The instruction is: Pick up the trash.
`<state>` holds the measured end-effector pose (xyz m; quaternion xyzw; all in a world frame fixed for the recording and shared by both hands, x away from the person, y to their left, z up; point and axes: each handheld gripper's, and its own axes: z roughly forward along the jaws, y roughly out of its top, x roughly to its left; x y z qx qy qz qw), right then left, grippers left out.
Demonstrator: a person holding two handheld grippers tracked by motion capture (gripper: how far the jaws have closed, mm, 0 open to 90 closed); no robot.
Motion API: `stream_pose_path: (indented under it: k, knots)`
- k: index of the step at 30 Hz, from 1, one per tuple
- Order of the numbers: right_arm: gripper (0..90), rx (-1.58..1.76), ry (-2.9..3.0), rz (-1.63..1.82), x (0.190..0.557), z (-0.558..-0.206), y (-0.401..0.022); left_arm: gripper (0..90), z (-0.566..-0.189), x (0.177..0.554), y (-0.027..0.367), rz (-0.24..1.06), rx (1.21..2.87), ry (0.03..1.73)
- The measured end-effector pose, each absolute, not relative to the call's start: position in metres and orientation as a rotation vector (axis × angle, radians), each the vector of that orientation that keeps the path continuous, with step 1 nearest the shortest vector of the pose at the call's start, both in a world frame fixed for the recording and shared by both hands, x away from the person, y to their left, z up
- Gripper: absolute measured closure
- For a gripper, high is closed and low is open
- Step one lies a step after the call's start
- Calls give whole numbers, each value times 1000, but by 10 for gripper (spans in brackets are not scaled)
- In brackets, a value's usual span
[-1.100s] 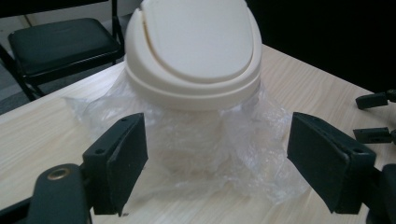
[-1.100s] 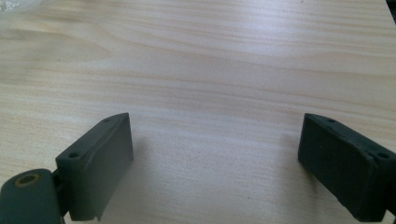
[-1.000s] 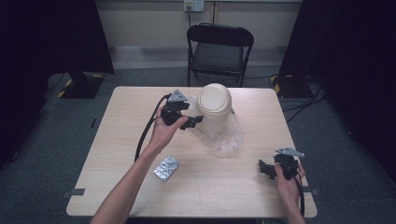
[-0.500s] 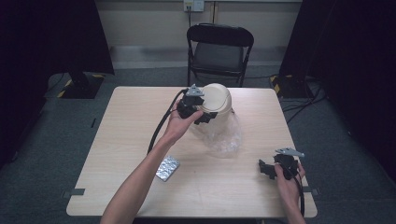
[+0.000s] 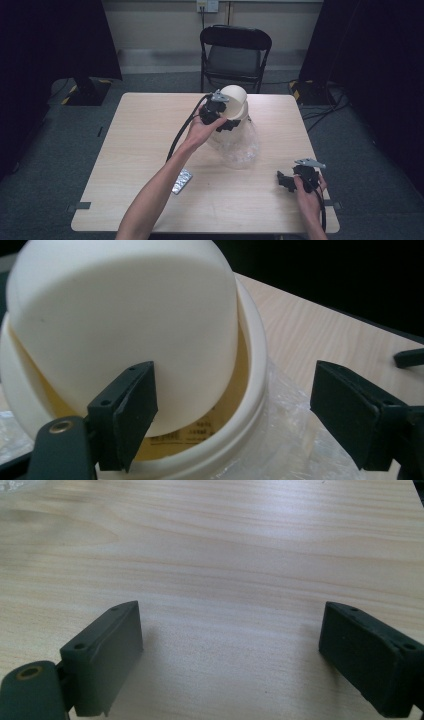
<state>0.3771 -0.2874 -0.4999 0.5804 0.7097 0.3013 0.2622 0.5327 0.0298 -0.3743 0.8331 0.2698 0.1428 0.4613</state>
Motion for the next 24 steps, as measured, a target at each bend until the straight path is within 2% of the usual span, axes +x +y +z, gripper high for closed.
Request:
stream_pose_path:
  k: [8, 13, 24]
  knots:
    - [99, 1572, 1919, 815, 377, -500, -287, 178, -378, 538, 24, 348, 2064, 642]
    - [99, 1571, 1919, 816, 377, -500, -287, 183, -381, 543, 14, 355, 2130, 612]
    - [99, 1573, 1919, 817, 377, -500, -287, 189, -387, 549, 12, 323, 2093, 662]
